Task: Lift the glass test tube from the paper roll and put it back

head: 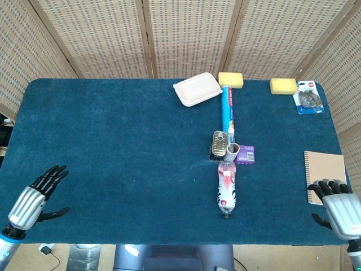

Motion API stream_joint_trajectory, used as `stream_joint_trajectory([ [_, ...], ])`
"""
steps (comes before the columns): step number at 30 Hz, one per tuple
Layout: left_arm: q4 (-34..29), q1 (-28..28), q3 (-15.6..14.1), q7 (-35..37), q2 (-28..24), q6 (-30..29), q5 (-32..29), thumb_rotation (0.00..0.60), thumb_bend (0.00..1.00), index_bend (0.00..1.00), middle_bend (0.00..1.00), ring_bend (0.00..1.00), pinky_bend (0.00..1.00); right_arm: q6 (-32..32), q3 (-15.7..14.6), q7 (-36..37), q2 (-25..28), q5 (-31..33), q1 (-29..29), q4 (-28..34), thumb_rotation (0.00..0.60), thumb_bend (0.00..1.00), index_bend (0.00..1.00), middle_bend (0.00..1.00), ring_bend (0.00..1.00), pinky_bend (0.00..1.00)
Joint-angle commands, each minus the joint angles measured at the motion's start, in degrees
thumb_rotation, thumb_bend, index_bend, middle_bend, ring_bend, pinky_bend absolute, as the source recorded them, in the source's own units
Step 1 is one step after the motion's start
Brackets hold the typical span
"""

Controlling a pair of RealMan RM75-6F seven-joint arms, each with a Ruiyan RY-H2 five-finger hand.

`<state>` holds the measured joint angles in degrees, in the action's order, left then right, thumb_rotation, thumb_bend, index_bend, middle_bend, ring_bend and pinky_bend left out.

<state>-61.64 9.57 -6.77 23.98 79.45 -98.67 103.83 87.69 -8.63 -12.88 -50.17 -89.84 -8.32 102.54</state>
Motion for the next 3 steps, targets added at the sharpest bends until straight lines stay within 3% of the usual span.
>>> stream_joint_trajectory([
  [1,0.14,-0.18,-0.12,-0.11,0.22,-0.15,0.09,0.6,0.06,0.04,0.05,0.04,0.21,3.11,-1.5,4.56,-2.71,-0.59,4.6,-6.73,0.6,0.2,0.31,0.3,0.25,0.21],
  [3,0.12,-0.24,-0.09,-0.37,0.3,-0.28,0.13,0.6,0.06,0.05,0.05,0.04,0.21,3.52,-1.46,5.44,-3.41,-1.04,5.29,-8.58,0.6,0.2,0.31,0.3,0.25,0.21],
])
